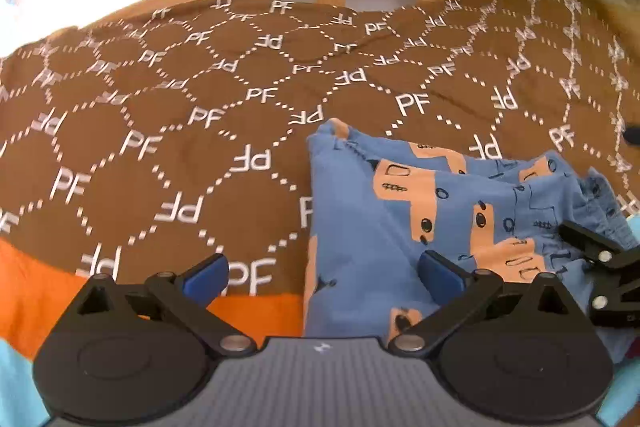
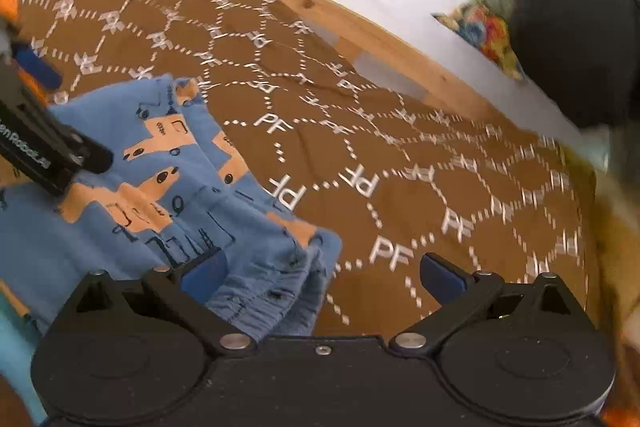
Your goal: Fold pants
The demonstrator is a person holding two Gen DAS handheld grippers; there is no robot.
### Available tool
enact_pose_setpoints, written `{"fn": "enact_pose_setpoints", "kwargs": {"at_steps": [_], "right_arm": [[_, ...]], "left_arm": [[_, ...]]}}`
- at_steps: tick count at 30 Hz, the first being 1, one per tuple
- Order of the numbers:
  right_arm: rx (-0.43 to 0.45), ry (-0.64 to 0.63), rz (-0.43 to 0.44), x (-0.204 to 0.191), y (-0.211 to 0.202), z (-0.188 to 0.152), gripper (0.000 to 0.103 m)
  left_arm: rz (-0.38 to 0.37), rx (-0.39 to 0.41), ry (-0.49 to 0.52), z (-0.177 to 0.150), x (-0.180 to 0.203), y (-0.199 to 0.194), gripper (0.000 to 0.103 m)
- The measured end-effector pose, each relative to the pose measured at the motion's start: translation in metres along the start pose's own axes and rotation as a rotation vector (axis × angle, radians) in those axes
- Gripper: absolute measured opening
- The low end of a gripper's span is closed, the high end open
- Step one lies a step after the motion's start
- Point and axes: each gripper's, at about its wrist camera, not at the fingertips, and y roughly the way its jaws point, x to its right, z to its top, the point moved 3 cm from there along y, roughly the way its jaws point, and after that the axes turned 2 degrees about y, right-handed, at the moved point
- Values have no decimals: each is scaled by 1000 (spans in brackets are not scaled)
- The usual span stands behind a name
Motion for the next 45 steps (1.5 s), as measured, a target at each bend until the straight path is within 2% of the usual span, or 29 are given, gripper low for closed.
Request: {"fn": "enact_pose_setpoints", "kwargs": {"at_steps": [7, 9, 11, 15, 18, 25, 36, 42, 45], "right_arm": [[-16, -6, -37, 3, -26, -5, 102], [10, 15, -60, 8, -39, -1, 102], [21, 24, -50, 9, -47, -2, 102], [-28, 34, -20, 2, -43, -14, 102], [-14, 47, -18, 2, -44, -18, 102], [11, 80, -35, 4, -60, -18, 102], [-38, 126, -19, 7, -65, -27, 102], [-129, 70, 57, 19, -62, -24, 102], [-131, 84, 66, 31, -64, -19, 102]], "left_arm": [[-45, -44, -92, -14, -18, -17, 103], [-49, -50, -126, -15, -22, -26, 103], [-57, -43, -150, -19, -26, -34, 103], [-72, -43, -186, -36, -32, -34, 103], [-72, -22, -162, -40, -31, -38, 103], [-72, -18, -181, -45, -32, -46, 103], [-66, -21, -189, -50, -34, -52, 103], [-73, -50, -199, -50, -36, -55, 103], [-80, -77, -215, -48, -38, -58, 103]]}}
